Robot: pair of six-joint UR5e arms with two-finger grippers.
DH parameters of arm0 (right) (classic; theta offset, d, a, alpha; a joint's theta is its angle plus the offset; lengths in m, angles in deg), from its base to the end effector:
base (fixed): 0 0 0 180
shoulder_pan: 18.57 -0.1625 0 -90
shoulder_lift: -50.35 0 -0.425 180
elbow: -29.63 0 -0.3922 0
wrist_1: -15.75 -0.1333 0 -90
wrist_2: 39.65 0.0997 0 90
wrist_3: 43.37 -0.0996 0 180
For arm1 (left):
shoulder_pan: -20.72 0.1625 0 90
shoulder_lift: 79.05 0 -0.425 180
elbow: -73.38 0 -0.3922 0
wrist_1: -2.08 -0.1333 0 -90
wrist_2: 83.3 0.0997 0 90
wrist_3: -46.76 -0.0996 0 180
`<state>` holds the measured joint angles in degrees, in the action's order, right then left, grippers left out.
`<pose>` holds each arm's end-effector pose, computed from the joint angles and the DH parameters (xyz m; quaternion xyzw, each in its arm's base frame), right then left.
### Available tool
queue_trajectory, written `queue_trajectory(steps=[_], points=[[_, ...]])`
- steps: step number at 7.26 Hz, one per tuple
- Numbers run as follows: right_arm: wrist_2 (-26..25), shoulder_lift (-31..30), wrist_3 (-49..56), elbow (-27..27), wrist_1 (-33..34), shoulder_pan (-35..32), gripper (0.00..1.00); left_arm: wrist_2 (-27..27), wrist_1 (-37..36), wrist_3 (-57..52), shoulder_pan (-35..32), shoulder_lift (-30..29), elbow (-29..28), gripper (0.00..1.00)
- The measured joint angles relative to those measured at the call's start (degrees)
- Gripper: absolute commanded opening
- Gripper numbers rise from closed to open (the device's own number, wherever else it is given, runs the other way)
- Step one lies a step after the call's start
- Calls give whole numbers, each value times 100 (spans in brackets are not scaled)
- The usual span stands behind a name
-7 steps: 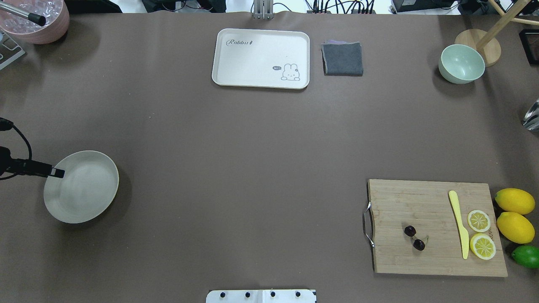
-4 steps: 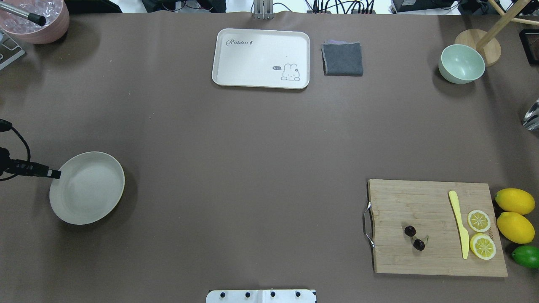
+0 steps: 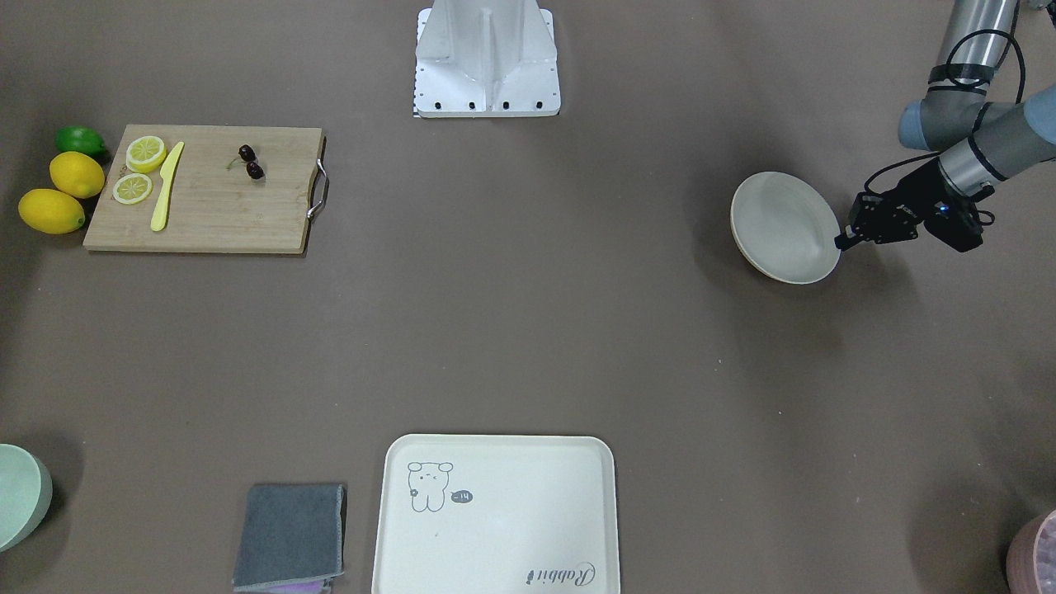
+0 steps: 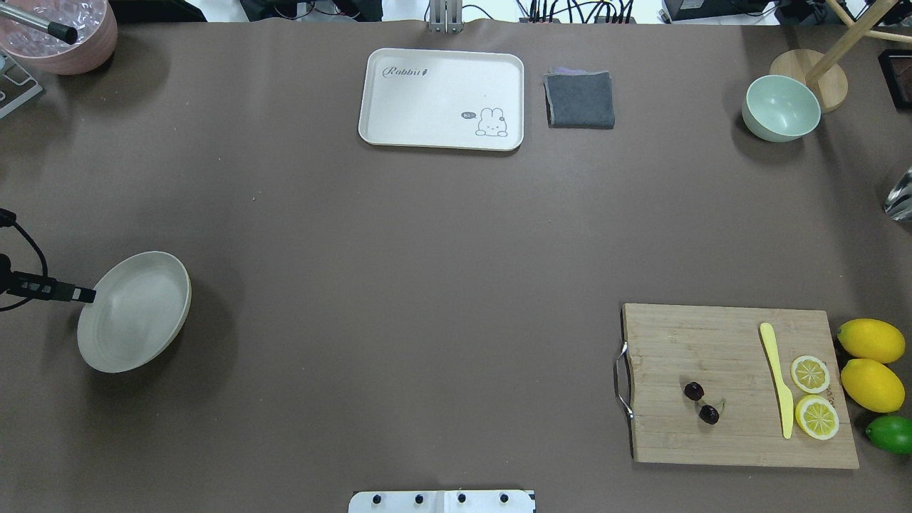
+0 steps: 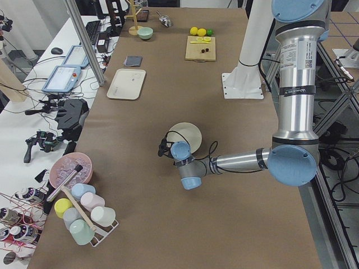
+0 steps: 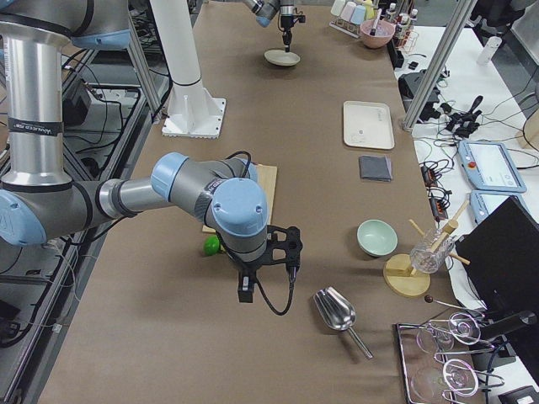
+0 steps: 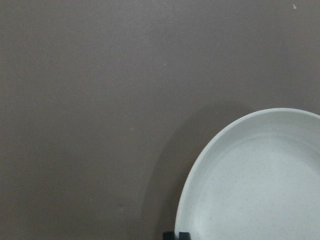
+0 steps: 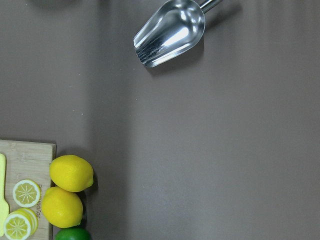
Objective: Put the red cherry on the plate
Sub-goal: 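Reach the left gripper to the white bowl's rim and grip it, then slide the white bowl with the left gripper toward the table center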
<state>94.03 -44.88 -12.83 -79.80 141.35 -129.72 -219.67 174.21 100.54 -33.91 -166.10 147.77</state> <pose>0.2074 -0.3573 0.5930 0.0043 -0.4041 -0.0058 0.9147 0.2140 -0.4071 0.6531 0.1100 0.5782 0.0797 0.8045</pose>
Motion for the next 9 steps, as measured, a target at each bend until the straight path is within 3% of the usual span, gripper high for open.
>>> queue_trajectory(steps=[4,6,9], points=[[2,12,-2,-5,12,-3,100,-871,-250,300,-272,-214,186,0],[0,3,3,-22,17,-5,100,-1305,-972,609,-642,-505,667,0],[0,-20,0,-180,170,-25,100,-894,-2603,657,-575,-1087,1630,0]])
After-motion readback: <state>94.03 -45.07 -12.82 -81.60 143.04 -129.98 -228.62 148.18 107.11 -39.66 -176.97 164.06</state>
